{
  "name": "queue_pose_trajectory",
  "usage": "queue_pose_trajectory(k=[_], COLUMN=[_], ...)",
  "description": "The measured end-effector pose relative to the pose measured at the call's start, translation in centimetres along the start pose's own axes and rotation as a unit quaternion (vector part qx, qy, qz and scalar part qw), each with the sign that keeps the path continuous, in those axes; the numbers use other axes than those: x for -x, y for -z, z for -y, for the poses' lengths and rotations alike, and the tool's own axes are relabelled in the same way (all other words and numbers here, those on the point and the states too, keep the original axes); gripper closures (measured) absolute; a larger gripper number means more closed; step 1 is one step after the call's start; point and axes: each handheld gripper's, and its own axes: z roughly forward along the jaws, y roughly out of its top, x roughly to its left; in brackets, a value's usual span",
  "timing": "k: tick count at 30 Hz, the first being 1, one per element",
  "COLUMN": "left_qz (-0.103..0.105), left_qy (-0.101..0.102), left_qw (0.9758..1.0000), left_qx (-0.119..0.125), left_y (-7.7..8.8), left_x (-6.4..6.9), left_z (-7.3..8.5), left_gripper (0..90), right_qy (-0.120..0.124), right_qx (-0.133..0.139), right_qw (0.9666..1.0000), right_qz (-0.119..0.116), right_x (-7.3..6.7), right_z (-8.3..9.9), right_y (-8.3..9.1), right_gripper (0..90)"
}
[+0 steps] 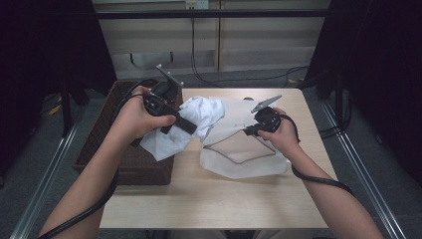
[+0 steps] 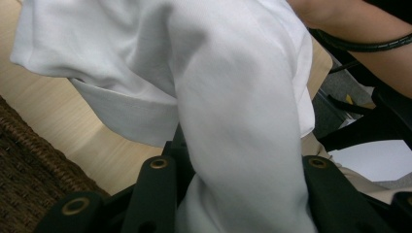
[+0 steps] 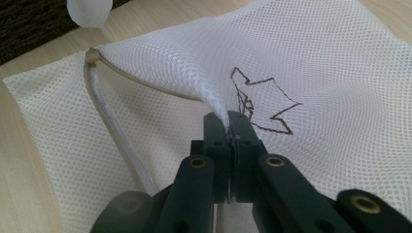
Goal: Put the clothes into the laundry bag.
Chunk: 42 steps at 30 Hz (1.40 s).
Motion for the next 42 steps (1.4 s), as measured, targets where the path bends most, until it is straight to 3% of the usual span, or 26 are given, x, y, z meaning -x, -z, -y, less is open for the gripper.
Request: queue_pose_trajectory(k=[3,15,24,26,42], left_qz=[0.008,0.03,0.039,0.04,0.049], left_qy=[-0.017,-0.038,-0.038,-0.041,-0.044], left_qw=[0.9997,0.9973,0.9967,0.996,0.9951], left_qx=[-0.018,-0.056,-0.059,-0.069,-0.074], left_y=[-0.3,-4.4,-7.8,-8.1,-11.3], left_x=[0.1,0.1,-0.5,-0.6,-0.8], left_z=[0.1,0.2,0.4,0.4,0.9], left_gripper=[64.9,64.9,64.9,64.9,64.8], right_qy=[-0.001,-0.001,0.001,-0.003,-0.001], right_qx=[0.006,0.008,0.007,0.007,0.009], right_qw=[1.0,1.0,1.0,1.0,1.0], right_qz=[-0.003,0.001,-0.003,-0.002,-0.004], right_x=[0.1,-0.1,-0.3,-0.4,-0.7], right_z=[0.0,-0.2,-0.2,-0.3,-0.5], right_y=[0.1,0.1,0.1,0.1,-0.1], right_gripper=[88.4,88.5,88.5,88.4,88.5])
